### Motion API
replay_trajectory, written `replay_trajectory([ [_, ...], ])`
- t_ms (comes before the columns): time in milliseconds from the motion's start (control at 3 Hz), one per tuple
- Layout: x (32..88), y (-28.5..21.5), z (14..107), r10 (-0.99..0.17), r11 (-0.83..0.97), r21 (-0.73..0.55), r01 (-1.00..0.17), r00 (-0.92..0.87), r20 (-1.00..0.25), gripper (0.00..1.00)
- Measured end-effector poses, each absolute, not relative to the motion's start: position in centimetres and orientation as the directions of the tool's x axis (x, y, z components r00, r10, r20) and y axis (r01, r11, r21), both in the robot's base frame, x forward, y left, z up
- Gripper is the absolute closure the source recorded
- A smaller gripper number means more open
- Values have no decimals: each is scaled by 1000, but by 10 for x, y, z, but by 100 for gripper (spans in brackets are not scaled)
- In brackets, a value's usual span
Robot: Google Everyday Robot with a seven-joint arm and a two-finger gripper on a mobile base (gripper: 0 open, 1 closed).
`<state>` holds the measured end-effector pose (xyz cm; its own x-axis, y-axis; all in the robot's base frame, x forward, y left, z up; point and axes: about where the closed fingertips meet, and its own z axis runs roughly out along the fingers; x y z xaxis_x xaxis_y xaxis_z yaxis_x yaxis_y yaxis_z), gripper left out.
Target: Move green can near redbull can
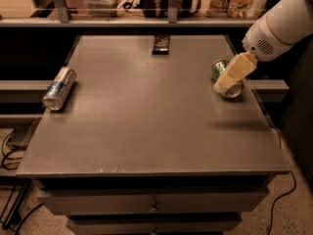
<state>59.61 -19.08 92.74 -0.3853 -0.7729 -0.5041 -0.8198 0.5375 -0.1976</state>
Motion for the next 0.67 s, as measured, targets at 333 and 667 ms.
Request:
replay_trajectory([
  [333,615,-178,909,-746,564,-158,-810,-418,-519,0],
  [667,628,-172,887,-733,587,-128,-799,-458,-503,0],
])
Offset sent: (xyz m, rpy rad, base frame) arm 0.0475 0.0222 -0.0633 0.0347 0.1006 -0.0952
